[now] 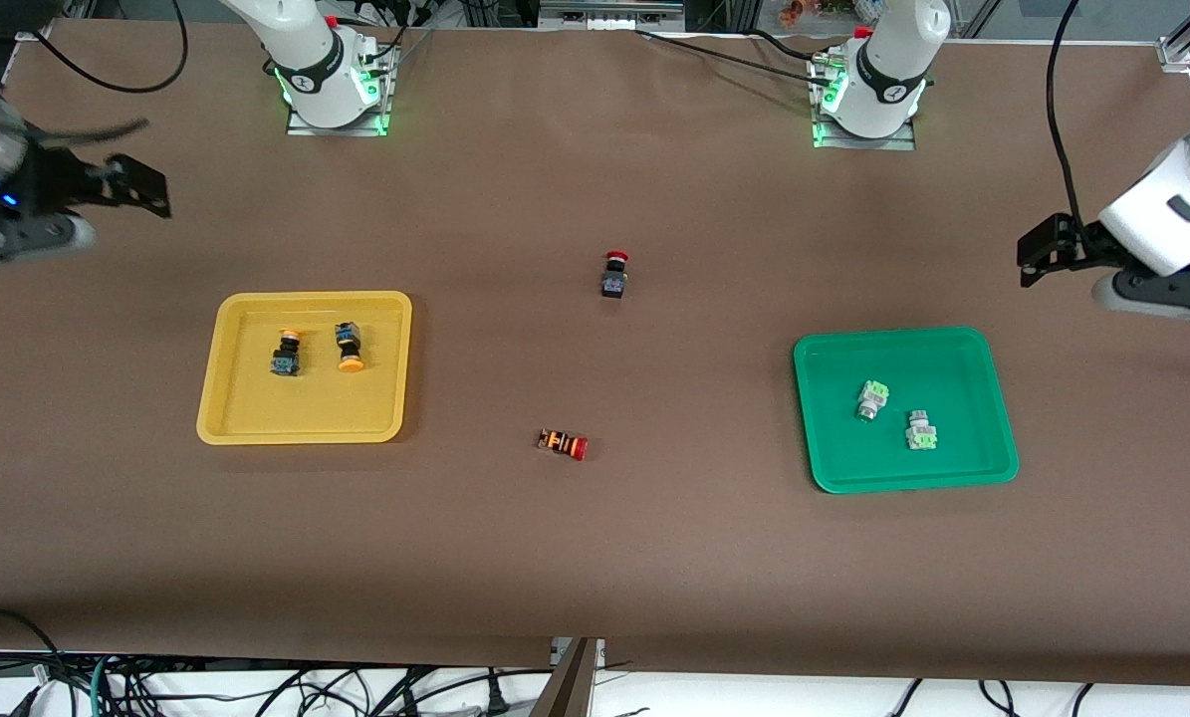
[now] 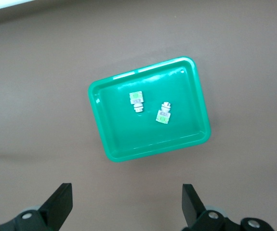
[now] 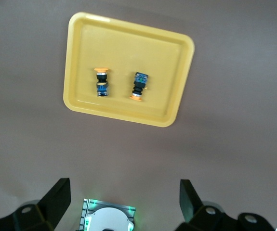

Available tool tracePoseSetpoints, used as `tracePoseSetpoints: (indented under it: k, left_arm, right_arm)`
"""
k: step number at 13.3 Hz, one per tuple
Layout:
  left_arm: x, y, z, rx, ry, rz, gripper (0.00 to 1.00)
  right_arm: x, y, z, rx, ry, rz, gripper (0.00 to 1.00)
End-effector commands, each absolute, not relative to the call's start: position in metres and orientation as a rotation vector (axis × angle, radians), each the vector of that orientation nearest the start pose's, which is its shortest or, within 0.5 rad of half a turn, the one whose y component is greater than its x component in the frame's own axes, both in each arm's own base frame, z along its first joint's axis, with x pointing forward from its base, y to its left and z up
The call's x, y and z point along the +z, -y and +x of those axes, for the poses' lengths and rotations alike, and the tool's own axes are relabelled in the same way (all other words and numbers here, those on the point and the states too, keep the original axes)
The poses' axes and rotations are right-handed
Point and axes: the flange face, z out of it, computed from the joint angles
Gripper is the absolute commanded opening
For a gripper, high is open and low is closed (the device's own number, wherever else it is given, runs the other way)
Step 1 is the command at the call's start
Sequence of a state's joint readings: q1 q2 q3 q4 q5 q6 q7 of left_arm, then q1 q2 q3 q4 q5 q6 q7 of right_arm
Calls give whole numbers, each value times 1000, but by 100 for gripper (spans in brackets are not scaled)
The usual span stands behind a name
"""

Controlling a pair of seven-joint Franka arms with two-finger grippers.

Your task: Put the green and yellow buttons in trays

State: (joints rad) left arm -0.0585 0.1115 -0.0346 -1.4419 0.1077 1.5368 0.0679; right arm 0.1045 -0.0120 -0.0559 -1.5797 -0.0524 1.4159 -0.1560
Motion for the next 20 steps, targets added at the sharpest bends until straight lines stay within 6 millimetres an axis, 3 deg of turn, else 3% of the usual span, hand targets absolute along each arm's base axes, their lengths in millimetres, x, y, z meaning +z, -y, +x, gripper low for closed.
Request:
tracePoseSetpoints:
  k: [1,3,9,13,20]
  left_arm:
    - [606,28,558,-19,-175,-3094,100]
    - [602,21,549,-19,-167,-3092,100]
    - [599,22,554,3,-171,-3093,100]
    - [601,21,558,1,-170,-3099,100]
    - [601,19,558,3,-168,-3099,100]
  right_arm:
    - [629,-18,505,272,308,-3177,100]
    - [635,-30,500,275,371,-3175,100]
    - [630,-29,508,288,369,-3173,100]
    - [632,-28,527,277,370,-3179,100]
    - [626,-29,531,292,366,-3170,100]
